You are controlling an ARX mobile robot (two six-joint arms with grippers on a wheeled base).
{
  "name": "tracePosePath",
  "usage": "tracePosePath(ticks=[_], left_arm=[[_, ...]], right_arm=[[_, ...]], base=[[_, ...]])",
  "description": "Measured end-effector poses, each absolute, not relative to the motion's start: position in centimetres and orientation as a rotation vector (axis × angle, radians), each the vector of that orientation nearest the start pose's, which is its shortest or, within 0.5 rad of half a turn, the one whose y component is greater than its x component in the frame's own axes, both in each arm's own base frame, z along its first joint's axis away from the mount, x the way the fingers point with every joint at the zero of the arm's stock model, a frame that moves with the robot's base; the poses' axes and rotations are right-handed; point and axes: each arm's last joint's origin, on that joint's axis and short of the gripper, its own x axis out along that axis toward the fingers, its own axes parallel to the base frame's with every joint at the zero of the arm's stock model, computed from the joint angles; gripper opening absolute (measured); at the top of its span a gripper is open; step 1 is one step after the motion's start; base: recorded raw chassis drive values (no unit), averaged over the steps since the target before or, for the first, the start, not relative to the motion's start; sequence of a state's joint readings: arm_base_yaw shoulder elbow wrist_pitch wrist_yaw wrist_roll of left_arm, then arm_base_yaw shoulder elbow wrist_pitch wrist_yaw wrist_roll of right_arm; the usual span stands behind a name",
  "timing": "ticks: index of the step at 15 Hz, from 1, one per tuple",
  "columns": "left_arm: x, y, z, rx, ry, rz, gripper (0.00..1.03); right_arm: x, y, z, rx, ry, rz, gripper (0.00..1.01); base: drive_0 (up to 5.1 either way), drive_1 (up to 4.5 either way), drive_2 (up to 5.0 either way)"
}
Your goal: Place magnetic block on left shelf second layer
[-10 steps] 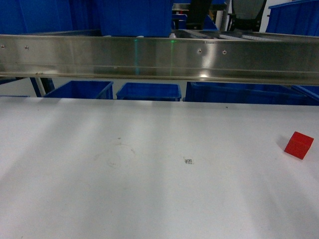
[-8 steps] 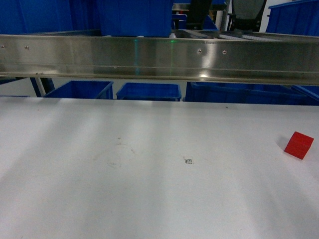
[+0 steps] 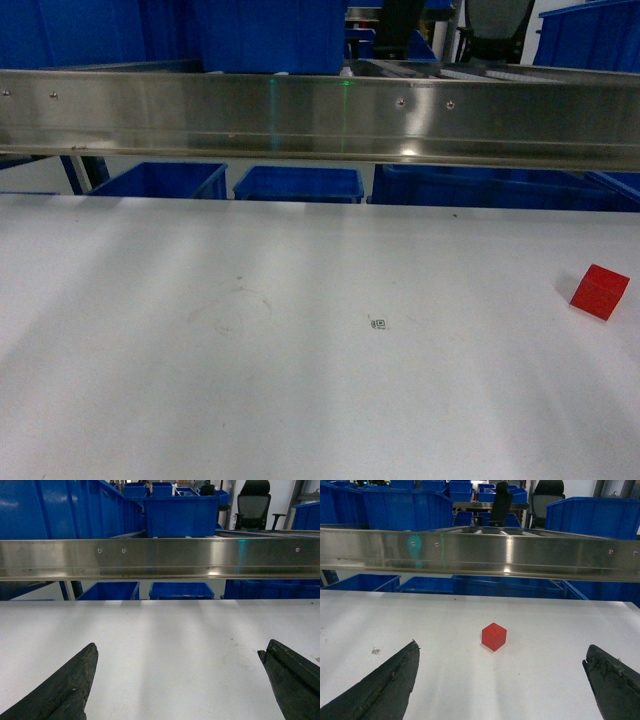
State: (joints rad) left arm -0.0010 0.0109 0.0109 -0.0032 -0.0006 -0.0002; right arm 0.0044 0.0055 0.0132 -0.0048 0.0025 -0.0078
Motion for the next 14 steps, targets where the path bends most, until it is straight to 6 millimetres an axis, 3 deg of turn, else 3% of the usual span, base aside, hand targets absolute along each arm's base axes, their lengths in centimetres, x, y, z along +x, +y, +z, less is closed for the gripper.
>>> tracePosePath(ticks=[3, 5, 7, 8, 9, 10, 12, 14], left_arm=[[9.8, 0.0, 16.6, 0.0, 0.003, 0.0, 0.98], [9.8, 0.0, 16.6, 0.0, 0.003, -0.001, 0.98], [9.8, 0.0, 16.6, 0.0, 0.003, 0.0, 0.98], [9.8, 0.0, 16.6, 0.0, 0.003, 0.0, 0.98], [9.8, 0.0, 16.6, 0.0, 0.003, 0.0, 0.98], [9.8, 0.0, 16.6, 0.0, 0.003, 0.0, 0.98], [9.8, 0.0, 16.6, 0.0, 0.003, 0.0, 0.98], [9.8, 0.0, 16.6, 0.0, 0.003, 0.0, 0.98]], right_arm=[[9.9, 0.1, 17.0, -0.01, -0.027, 0.003, 0.98], [12.2, 0.4, 18.4, -0.049, -0.044, 0.011, 0.98], [18.4, 0.1, 21.4, -0.066, -0.016, -0.003, 0.98], [20.2, 0.1, 22.1, -0.065, -0.005, -0.006, 0.98], [24.2, 0.2, 22.7, -0.057, 0.067, 0.01, 0.98], [28.7, 0.3, 21.8, -0.044, 0.172, 0.032, 0.98], [34.5, 0.7, 18.0, -0.057, 0.246, 0.035, 0.98], [34.6, 0.7, 17.5, -0.067, 0.255, 0.031, 0.98]], base=[[0.0, 0.0, 0.0], [0.0, 0.0, 0.0], [0.0, 0.0, 0.0], [0.0, 0.0, 0.0], [0.0, 0.0, 0.0], [0.0, 0.0, 0.0], [0.0, 0.0, 0.0], [0.0, 0.0, 0.0]])
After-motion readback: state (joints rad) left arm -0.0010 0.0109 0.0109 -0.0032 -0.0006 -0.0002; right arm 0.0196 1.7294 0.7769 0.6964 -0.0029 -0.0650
